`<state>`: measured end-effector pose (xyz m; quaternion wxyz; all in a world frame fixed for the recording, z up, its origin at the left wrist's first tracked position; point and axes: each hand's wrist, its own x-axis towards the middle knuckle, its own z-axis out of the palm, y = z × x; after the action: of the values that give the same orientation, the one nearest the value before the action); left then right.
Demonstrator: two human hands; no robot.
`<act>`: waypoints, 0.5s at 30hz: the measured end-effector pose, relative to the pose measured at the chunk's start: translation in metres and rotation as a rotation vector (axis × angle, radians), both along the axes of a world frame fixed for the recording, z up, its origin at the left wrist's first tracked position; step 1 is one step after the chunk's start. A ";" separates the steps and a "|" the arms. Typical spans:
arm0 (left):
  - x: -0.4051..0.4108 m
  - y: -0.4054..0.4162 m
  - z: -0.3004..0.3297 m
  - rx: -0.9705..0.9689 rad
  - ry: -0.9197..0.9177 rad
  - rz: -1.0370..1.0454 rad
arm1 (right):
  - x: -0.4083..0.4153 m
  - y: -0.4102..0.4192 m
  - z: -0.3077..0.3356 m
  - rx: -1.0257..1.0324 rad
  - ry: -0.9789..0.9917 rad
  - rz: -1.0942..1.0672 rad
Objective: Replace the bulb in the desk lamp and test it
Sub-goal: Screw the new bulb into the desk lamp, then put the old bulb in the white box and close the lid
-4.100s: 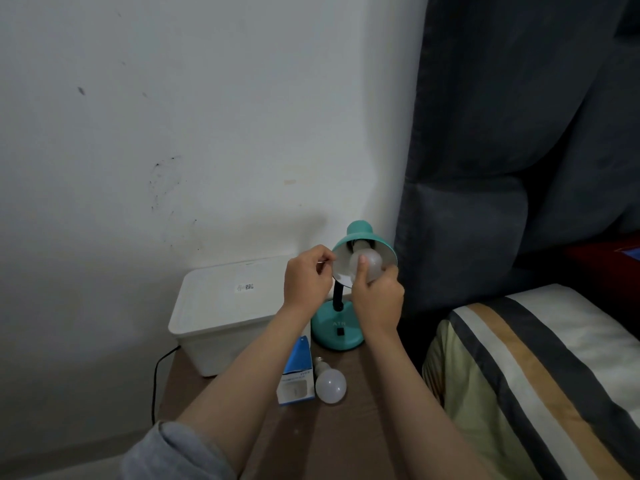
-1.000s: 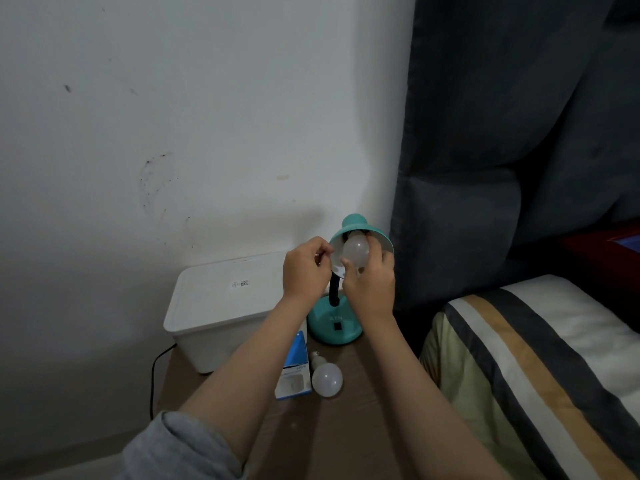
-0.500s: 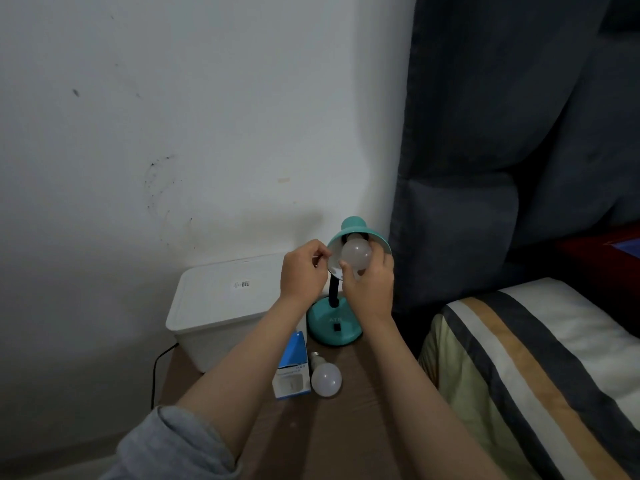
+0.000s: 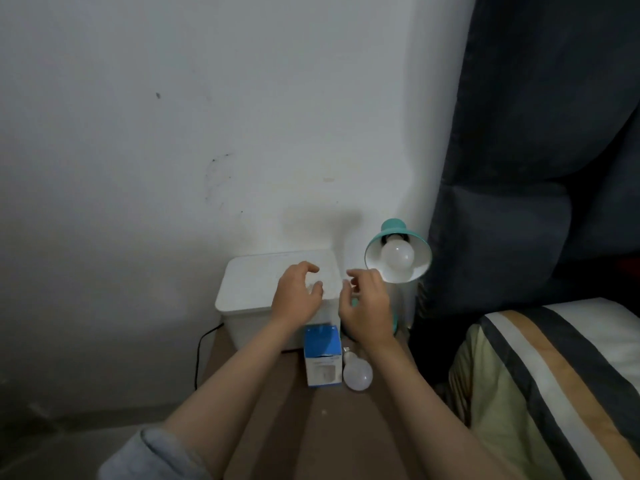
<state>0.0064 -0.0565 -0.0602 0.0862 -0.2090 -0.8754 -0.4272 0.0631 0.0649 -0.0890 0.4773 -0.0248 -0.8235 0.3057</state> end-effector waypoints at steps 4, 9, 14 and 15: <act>-0.015 -0.045 -0.017 -0.085 0.014 0.218 | -0.026 -0.017 -0.015 -0.084 -0.370 0.166; -0.035 -0.092 -0.036 -0.312 -0.094 0.438 | -0.062 -0.006 -0.020 -0.225 -0.680 0.150; -0.051 -0.116 -0.043 -0.300 -0.296 0.332 | -0.085 0.007 -0.017 -0.205 -0.888 0.238; -0.052 -0.117 -0.044 -0.257 -0.317 0.303 | -0.088 0.008 -0.017 -0.174 -0.915 0.243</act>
<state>-0.0456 -0.1736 -0.1037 -0.0165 -0.0151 -0.9465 -0.3219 -0.0252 0.0726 -0.1063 0.0230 -0.1001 -0.9173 0.3848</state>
